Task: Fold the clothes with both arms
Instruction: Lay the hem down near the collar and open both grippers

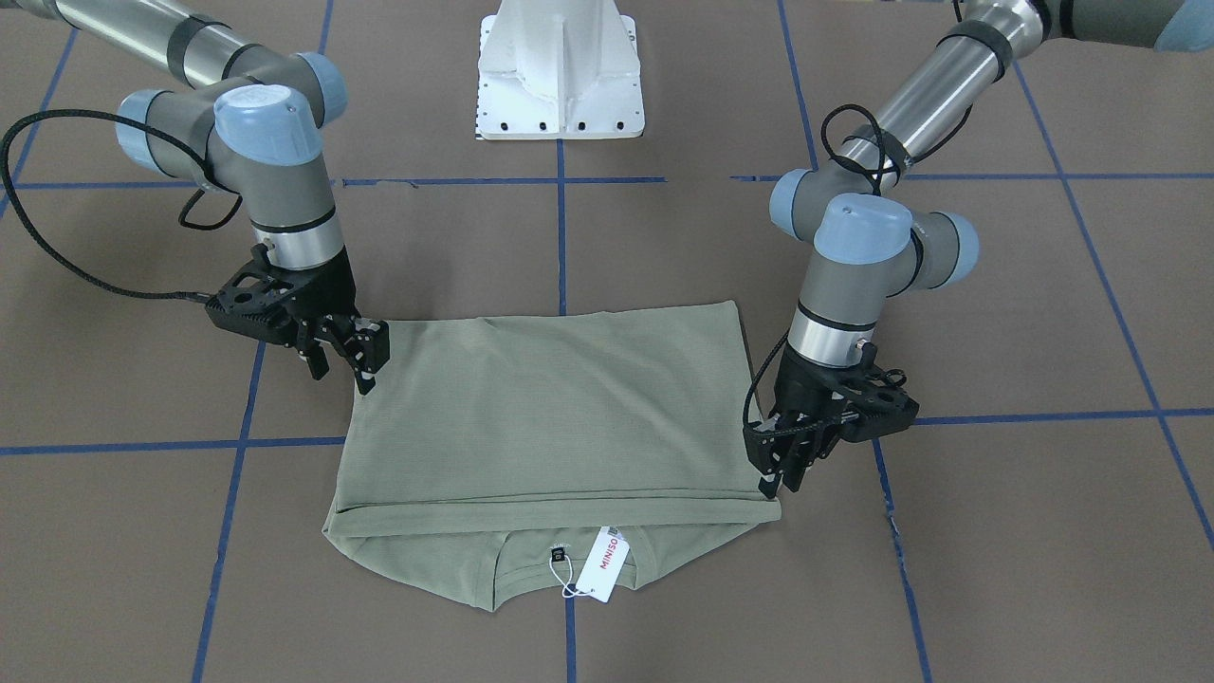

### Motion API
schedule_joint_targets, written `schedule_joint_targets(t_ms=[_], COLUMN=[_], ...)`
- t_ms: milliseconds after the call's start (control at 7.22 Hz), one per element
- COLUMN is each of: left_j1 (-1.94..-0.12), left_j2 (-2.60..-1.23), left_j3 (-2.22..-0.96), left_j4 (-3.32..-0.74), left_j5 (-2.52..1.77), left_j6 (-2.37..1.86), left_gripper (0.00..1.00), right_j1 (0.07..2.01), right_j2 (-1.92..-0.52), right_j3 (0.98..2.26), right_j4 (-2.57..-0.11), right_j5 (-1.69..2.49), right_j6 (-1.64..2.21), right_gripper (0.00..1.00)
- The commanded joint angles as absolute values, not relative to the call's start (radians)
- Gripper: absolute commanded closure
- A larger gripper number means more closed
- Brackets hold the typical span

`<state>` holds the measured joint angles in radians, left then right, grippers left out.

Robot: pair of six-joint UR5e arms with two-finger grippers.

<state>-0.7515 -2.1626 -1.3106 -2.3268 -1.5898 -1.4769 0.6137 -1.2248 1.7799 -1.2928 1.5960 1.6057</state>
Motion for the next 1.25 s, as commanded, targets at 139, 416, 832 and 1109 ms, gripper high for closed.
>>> schedule_joint_targets(t_ms=[139, 416, 832, 1109], left_j1=[-0.752, -0.752, -0.752, -0.752], left_j2=[-2.151, -2.151, -2.149, -2.151], left_j3=[-1.325, -1.325, -1.325, -1.325], left_j4=[-2.327, -2.326, -2.326, -2.324], left_j5=[-1.597, -1.597, -1.595, -1.595], left_j6=[-1.477, -1.477, -1.477, -1.479], left_gripper=[0.58, 0.58, 0.58, 0.58], right_j1=[0.485, 0.468, 0.453, 0.443], right_j2=[-1.299, -1.304, -1.313, -1.31], right_j3=[1.83, 1.819, 1.822, 1.822], right_j4=[-1.292, -1.292, -1.293, -1.293], right_j5=[1.51, 1.49, 1.471, 1.453], right_j6=[1.794, 1.796, 1.798, 1.796], right_gripper=[0.31, 0.38, 0.93, 1.0])
